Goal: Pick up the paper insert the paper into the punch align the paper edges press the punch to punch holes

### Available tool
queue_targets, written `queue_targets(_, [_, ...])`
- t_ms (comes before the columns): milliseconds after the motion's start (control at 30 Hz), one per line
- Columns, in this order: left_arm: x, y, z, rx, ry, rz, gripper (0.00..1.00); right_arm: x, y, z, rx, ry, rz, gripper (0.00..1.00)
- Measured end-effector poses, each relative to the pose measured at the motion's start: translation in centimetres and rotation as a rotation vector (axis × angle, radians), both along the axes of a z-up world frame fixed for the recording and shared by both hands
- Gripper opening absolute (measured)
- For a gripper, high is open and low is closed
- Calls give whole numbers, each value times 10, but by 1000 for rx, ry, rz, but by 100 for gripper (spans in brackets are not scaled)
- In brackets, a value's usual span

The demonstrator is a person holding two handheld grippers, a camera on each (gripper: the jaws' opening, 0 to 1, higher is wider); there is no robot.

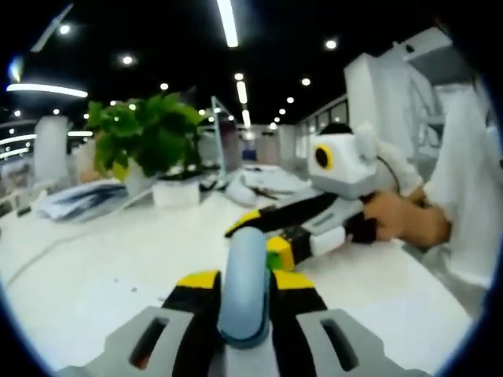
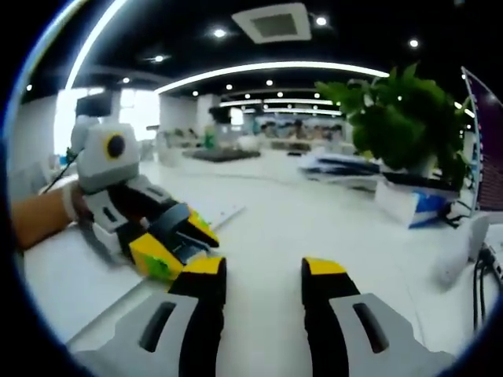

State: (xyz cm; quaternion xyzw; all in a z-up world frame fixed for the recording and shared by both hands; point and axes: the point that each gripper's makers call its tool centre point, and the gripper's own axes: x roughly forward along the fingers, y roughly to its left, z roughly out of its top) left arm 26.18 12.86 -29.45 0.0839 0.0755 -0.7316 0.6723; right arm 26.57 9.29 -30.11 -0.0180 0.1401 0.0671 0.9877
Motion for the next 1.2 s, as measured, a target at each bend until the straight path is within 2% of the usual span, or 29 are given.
queue_targets(100, [-1, 0, 0, 0, 0, 0, 26, -3, 0, 11, -14, -20, -2, 39])
queue_targets(133, [-1, 0, 0, 0, 0, 0, 26, -6, 1, 27, -24, -58, -6, 38])
queue_targets(233, [-2, 0, 0, 0, -1, 0, 26, -8, 14, 47, -28, -99, 20, 30])
queue_targets(300, [-2, 0, -1, 0, -2, 0, 26, -8, 23, 53, -22, -108, 47, 25])
queue_targets(500, [-2, 0, -1, -1, -4, 1, 26, -2, 56, 71, -101, -184, 136, 14])
queue_targets(633, [-3, 0, -1, -1, -4, 0, 26, 4, 70, 70, -100, -199, 159, 13])
queue_targets(767, [-2, 0, 0, -1, -5, 0, 26, 7, 76, 67, -105, -206, 160, 5])
queue_targets(833, [-1, 0, 0, -1, -3, 1, 26, 9, 77, 63, -57, -185, 152, 5])
queue_targets(933, [-1, 0, -1, 0, 1, 2, 26, 13, 75, 57, -51, -160, 134, 5])
queue_targets(1200, [-1, 0, -1, 1, 1, 2, 25, 15, 72, 57, -69, -165, 119, 4])
